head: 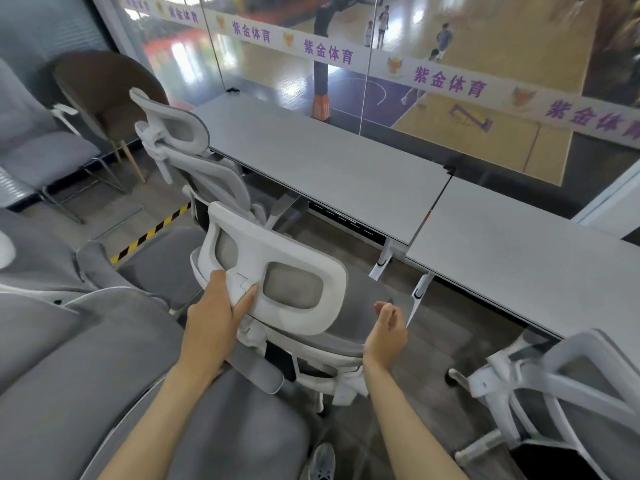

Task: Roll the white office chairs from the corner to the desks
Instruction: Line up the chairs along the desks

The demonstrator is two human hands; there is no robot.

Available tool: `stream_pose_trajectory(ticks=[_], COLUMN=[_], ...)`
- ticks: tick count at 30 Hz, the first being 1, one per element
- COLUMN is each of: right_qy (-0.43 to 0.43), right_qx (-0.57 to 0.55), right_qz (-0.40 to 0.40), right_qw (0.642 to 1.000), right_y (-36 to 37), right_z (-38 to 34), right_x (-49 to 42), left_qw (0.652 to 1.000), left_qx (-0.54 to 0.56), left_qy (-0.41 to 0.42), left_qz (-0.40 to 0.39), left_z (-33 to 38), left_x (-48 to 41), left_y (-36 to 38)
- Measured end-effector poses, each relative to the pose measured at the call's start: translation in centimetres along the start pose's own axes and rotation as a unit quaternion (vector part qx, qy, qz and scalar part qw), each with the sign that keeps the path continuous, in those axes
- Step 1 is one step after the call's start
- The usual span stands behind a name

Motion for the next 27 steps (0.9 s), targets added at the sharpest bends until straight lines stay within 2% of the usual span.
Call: stream_pose_trajectory(ticks=[4,10,15,21,27], right_qy=[-0.006,-0.023,-0.052,-0.081,-0.079], right_qx=[0.026,0.063,0.175,0.323,0.318], right_qz=[-0.01,-0.069,-0.096,-0.125,-0.14], right_qw=[1.0,0.995,0.979,0.935,0.934], right_y=[1.5,4.1,5.9,7.3,7.1], right_z=[-0.3,-0.6,-1.0,0.5,1.8], right_x=[-0.1,1.6,2.2,4.3,6.1], left_qw=[1.0,0.999,0.999,1.0,1.0], left_qx=[-0.014,-0.027,-0.047,-0.013,-0.011], left_qy=[0.003,-0.01,-0.001,-0.015,-0.011], left_qz=[0.006,0.015,0.017,0.003,-0.004], left_z=[-0.8,-2.5,-3.4,-4.3,-5.1], left_x=[-0.7,-1.0,-1.8,0.7,2.0], left_y=[-0.4,-1.1,-1.4,-3.1,-4.0])
Point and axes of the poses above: each hand's wrist, its own x-axis away from the middle knuckle, its own y-axis out of the palm, z = x × y, the point moved 8 cm from there along -x, towards the middle knuckle, and after that the axes turned 15 degrees about y, right-handed, at the moved point
